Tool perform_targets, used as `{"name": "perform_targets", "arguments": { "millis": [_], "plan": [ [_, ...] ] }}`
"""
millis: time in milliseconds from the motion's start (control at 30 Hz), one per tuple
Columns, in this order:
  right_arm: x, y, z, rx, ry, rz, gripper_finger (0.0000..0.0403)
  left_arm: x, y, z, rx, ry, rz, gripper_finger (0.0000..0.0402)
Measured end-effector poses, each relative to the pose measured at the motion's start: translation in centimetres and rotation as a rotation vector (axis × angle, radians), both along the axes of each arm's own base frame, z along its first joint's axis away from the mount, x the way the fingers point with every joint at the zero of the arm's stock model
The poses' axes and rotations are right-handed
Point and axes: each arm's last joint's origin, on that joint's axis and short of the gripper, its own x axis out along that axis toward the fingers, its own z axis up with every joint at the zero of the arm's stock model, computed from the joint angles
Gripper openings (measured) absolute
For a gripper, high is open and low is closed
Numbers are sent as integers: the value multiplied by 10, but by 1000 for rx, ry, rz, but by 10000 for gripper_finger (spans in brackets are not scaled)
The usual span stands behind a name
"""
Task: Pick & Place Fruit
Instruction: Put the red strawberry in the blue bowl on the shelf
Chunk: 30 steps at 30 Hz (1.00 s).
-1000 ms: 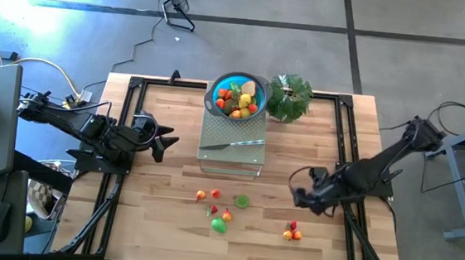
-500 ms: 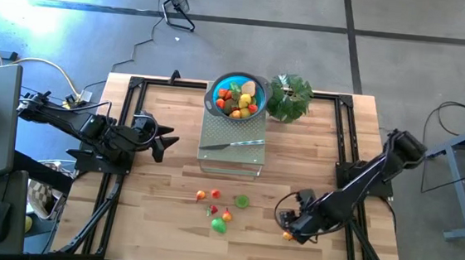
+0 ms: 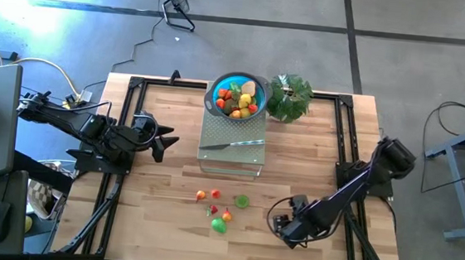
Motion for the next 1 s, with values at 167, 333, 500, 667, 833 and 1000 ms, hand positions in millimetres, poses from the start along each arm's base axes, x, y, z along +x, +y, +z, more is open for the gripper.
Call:
{"name": "perform_targets", "arguments": {
  "millis": [167, 333, 500, 667, 833, 1000],
  "plan": [
    [5, 0, -9, -9, 6, -9, 272, 0, 0, 0, 0, 0, 1, 214],
    [7, -2, -12, -34, 1, -19, 259, 0, 0, 0, 0, 0, 0, 214],
    [8, -3, -12, -36, 7, -22, 232, 0, 0, 0, 0, 1, 0, 214],
    [9, -3, -14, -34, 13, -18, 225, 0, 0, 0, 2, 4, 1, 214],
    [10, 0, -21, -15, 47, -1, 228, -1, 0, -2, 9, 27, 1, 214],
    [10, 0, -22, -15, 48, 6, 219, -1, 0, -2, 8, 27, 0, 214]
  ]
}}
